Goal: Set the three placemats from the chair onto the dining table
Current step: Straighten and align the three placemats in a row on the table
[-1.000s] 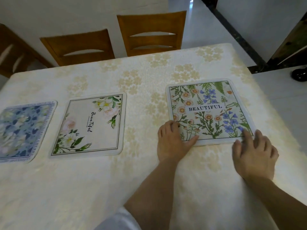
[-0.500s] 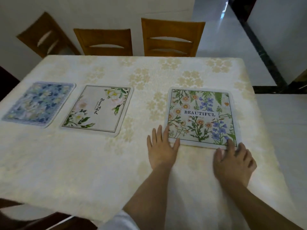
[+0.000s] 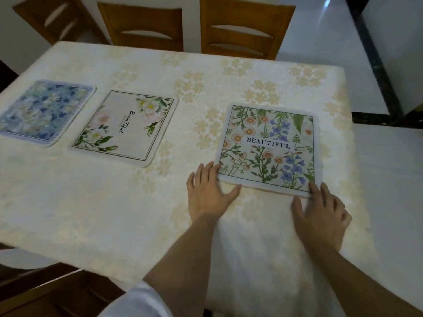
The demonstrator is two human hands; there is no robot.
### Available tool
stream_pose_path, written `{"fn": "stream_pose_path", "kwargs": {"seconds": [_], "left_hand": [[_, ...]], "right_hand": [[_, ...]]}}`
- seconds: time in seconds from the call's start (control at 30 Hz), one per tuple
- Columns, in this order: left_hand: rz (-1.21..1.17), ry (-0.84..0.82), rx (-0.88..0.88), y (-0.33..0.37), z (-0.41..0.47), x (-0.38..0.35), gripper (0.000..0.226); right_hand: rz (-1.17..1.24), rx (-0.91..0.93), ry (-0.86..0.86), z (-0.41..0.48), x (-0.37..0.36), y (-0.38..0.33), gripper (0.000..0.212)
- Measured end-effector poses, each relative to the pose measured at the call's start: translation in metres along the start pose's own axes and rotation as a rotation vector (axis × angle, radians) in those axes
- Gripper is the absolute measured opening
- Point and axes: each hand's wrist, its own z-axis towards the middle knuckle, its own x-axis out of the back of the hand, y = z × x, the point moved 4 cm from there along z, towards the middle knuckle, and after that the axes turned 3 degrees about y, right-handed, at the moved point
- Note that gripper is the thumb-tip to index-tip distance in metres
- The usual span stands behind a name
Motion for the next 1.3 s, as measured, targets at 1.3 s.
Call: {"fn": "stream_pose_path", "kwargs": {"seconds": [1.3], "left_hand": [[0.004, 0.102, 0.039, 0.000, -0.003, 0.003, 0.099]], "right_hand": [[0.003, 0.041, 0.028, 0.004, -0.005, -0.001, 0.072]]}}
